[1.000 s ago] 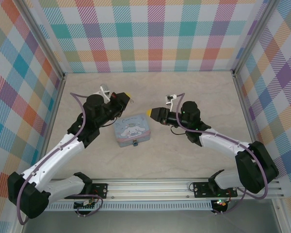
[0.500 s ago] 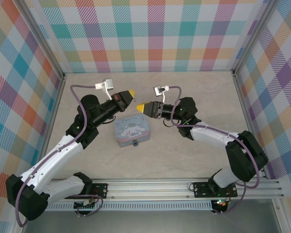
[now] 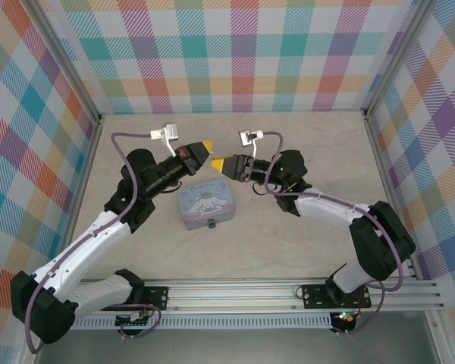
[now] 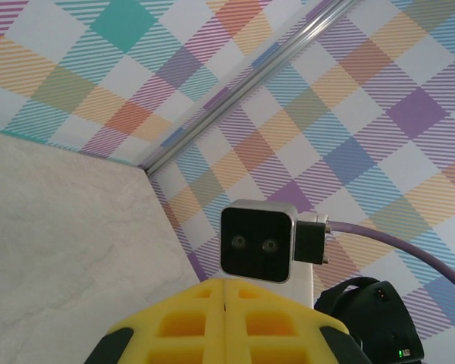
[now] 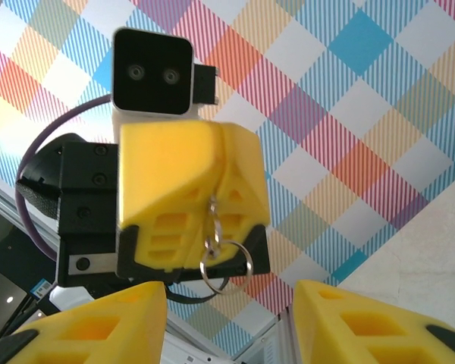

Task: Unlock the padlock with the key

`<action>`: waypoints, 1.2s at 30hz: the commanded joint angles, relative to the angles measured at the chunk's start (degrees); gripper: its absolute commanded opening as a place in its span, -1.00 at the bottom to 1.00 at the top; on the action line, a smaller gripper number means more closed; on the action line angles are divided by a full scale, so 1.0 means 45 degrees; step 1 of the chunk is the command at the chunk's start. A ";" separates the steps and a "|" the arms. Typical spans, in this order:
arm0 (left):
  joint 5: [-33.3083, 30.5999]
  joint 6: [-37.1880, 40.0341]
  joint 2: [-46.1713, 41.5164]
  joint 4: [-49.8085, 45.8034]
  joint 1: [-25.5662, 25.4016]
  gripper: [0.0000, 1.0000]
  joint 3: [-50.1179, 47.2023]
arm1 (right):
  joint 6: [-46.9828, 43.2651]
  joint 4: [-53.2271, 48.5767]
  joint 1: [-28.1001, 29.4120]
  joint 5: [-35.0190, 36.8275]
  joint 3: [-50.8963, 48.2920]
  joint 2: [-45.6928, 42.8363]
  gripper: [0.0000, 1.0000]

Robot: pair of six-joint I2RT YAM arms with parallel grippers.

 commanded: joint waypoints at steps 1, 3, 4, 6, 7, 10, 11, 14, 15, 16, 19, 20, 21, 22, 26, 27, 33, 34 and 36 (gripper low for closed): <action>0.0324 -0.0127 -0.0003 0.0724 0.0029 -1.00 -0.0204 | -0.0132 0.0356 0.0050 0.0127 0.0592 0.0164 -0.08; 0.0308 -0.0177 0.0009 0.0833 0.0036 -1.00 -0.0308 | -0.0177 0.0169 0.0041 0.0218 0.0697 0.0174 -0.12; 0.0286 -0.0233 -0.0014 0.0860 0.0036 -1.00 -0.0320 | -0.0180 0.0161 0.0033 0.0268 0.0702 0.0174 -0.13; 0.0304 -0.0308 -0.0002 0.0962 0.0034 -1.00 -0.0424 | -0.0158 0.0163 0.0042 0.0377 0.0703 0.0193 -0.18; 0.0295 -0.0334 -0.0031 0.0992 0.0034 -1.00 -0.0458 | -0.0145 0.0163 0.0041 0.0416 0.0703 0.0193 -0.21; 0.0276 -0.0404 -0.0039 0.1041 0.0034 -1.00 -0.0551 | -0.0036 0.0134 0.0047 0.0463 0.0741 0.0270 -0.32; 0.0264 -0.0394 -0.0051 0.1041 0.0034 -1.00 -0.0553 | -0.0007 0.0112 0.0044 0.0461 0.0742 0.0304 -0.35; 0.0184 -0.0394 -0.0077 0.0983 0.0033 -1.00 -0.0554 | 0.0086 0.0151 0.0042 0.0502 0.0688 0.0387 -0.44; 0.0158 -0.0390 -0.0075 0.0973 0.0034 -1.00 -0.0555 | 0.0127 0.0168 0.0035 0.0534 0.0650 0.0408 -0.47; 0.0122 -0.0408 -0.0094 0.0963 0.0034 -1.00 -0.0555 | 0.0173 0.0180 0.0042 0.0564 0.0626 0.0437 -0.49; 0.0102 -0.0406 -0.0086 0.0955 0.0034 -1.00 -0.0555 | 0.0288 0.0241 0.0039 0.0608 0.0605 0.0511 -0.61; 0.0114 -0.0400 -0.0096 0.0963 0.0034 -1.00 -0.0572 | 0.0328 0.0259 0.0042 0.0640 0.0589 0.0537 -0.65; 0.0119 -0.0422 -0.0091 0.0963 0.0034 -1.00 -0.0575 | 0.0349 0.0279 0.0037 0.0648 0.0585 0.0526 -0.70; 0.0100 -0.0417 -0.0082 0.0944 0.0034 -1.00 -0.0575 | 0.0368 0.0280 0.0042 0.0655 0.0585 0.0535 -0.76; 0.0021 -0.0394 -0.0160 0.0886 0.0034 -1.00 -0.0584 | 0.0303 0.0159 0.0042 0.0763 0.0454 0.0417 -0.92; -0.0027 -0.0369 -0.0191 0.0833 0.0034 -1.00 -0.0591 | 0.0244 0.0078 0.0023 0.0814 0.0378 0.0386 -0.97; -0.0405 0.0329 -0.0696 -0.0204 0.0045 -0.66 -0.0212 | -0.0875 -0.1379 -0.0094 0.0625 -0.0075 -0.0289 -1.00; -0.0428 0.0597 -0.0845 -0.0519 0.0030 -0.54 -0.0086 | -0.1493 -0.2128 -0.0132 0.0479 -0.0107 -0.0538 -1.00; -0.0380 0.1157 -0.1113 -0.1135 0.0053 -0.32 0.0187 | -0.3026 -0.4069 -0.0153 0.0242 -0.0043 -0.1110 -1.00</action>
